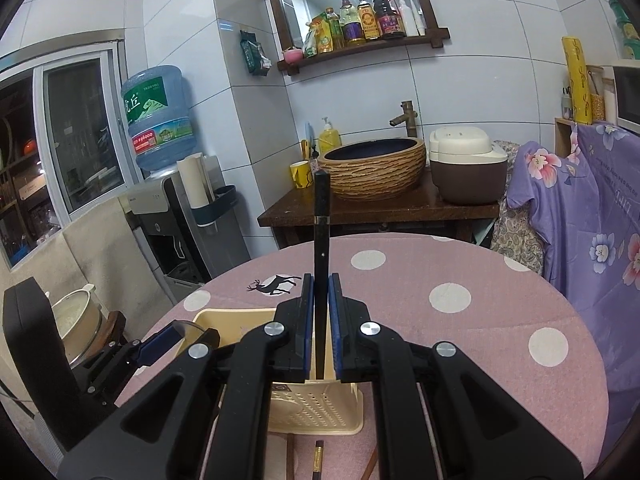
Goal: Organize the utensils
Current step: 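Open both tools to release the spoon and chopstick into the basket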
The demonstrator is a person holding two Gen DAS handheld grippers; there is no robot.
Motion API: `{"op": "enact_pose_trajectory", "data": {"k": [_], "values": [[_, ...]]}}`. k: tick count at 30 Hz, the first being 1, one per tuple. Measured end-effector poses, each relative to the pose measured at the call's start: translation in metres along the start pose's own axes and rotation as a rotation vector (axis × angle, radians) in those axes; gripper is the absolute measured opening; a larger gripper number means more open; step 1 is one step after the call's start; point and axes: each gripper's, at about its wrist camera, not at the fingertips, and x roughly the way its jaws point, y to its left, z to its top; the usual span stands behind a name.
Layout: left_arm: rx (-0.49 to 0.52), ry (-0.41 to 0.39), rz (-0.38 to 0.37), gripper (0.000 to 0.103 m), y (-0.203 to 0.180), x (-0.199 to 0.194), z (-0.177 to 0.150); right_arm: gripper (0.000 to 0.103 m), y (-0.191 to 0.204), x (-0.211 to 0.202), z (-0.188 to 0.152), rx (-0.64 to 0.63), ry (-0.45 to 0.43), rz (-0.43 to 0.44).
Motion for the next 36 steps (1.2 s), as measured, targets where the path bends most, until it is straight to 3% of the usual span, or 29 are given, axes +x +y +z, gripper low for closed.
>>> {"op": "enact_pose_trajectory", "data": {"k": [8,10,12,14,18,21,29,36], "values": [[-0.017,0.007,-0.021,0.038,0.003,-0.003,0.000,0.009,0.001,-0.002,0.001,-0.008,-0.005,0.002],[-0.019,-0.002,-0.028,0.057,0.003,-0.007,0.000,0.011,0.000,-0.003,0.002,-0.006,-0.004,0.012],[-0.026,-0.031,-0.026,0.071,0.004,-0.016,0.000,0.021,0.000,-0.006,0.002,-0.008,-0.009,0.013],[-0.033,-0.055,-0.029,0.075,0.005,-0.026,-0.002,0.053,-0.001,-0.012,0.002,-0.004,-0.023,0.015],[-0.024,-0.067,-0.025,0.085,0.007,-0.043,-0.011,0.056,-0.003,-0.026,-0.001,-0.013,-0.030,0.013],[-0.021,-0.070,-0.019,0.097,0.010,-0.058,-0.023,0.067,-0.006,-0.039,-0.009,-0.010,-0.022,0.010],[-0.033,-0.016,0.027,0.098,0.019,-0.078,-0.061,0.080,-0.010,-0.067,-0.052,-0.073,0.043,-0.020],[-0.063,0.075,0.053,0.098,0.028,-0.083,-0.102,0.082,-0.019,-0.075,-0.097,-0.116,0.132,-0.071]]}}
